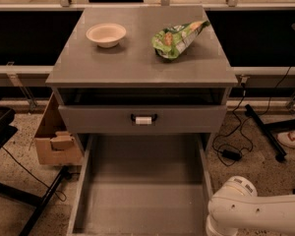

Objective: Open middle drawer

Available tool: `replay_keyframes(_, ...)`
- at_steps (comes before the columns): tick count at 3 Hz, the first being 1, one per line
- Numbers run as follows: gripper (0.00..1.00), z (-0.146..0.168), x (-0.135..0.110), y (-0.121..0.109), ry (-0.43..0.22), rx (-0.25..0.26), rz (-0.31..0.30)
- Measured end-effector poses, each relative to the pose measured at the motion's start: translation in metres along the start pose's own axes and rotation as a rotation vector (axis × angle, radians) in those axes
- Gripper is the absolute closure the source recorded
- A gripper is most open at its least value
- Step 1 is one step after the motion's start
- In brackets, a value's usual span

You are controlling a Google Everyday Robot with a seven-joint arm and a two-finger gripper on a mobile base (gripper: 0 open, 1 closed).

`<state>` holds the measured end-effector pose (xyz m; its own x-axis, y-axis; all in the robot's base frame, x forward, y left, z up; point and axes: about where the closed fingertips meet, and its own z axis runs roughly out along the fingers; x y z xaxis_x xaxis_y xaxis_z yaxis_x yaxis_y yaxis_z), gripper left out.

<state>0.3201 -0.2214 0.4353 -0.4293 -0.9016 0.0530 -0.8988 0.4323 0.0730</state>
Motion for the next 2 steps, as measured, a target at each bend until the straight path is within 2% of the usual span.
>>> replay_keyframes(1, 0.00, -0.035, 0.011, -0.022, -0.027, 0.024, -0.001)
replay_keyframes(2, 0.00, -0.119, 0.053, -0.059, -0.072, 0.059, 0.129)
